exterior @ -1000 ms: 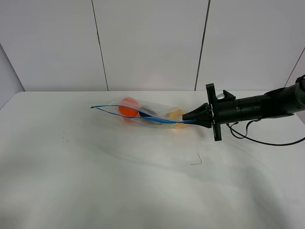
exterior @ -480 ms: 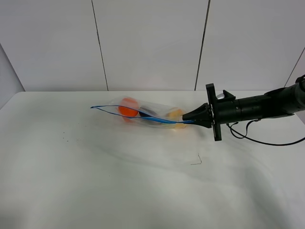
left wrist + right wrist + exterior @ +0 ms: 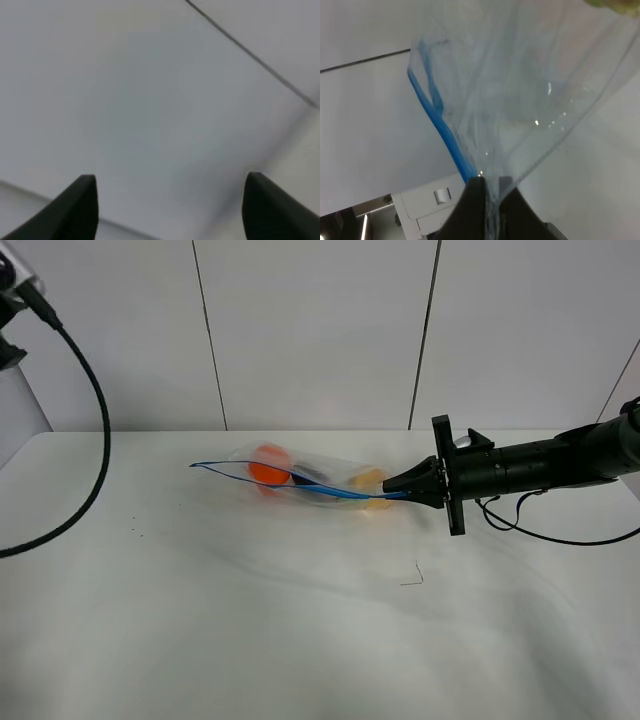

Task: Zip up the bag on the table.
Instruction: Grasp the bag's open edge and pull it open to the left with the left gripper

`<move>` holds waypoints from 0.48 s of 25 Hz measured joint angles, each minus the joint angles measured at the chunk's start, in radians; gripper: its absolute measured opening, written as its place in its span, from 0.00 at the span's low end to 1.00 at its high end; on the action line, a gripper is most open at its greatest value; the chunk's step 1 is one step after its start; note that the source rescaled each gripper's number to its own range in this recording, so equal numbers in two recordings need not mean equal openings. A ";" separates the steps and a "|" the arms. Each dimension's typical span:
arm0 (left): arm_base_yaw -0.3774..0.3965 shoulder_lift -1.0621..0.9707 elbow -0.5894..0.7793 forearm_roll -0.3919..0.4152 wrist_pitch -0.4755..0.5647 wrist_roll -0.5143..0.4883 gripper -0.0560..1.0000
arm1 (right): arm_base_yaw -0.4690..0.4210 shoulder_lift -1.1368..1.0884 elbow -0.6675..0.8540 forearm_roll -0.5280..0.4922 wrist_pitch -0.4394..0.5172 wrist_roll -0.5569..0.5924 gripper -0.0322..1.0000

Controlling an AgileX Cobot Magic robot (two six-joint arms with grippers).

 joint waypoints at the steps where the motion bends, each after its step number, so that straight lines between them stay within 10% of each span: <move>1: -0.004 0.034 0.000 0.016 -0.079 0.023 0.96 | 0.000 0.000 0.000 0.000 0.000 0.000 0.03; 6: -0.088 0.167 0.000 0.161 -0.316 0.069 0.96 | 0.000 0.000 0.000 0.000 0.000 0.000 0.03; 12: -0.315 0.277 0.017 0.292 -0.356 0.073 0.96 | 0.000 0.000 0.000 0.000 0.000 0.000 0.03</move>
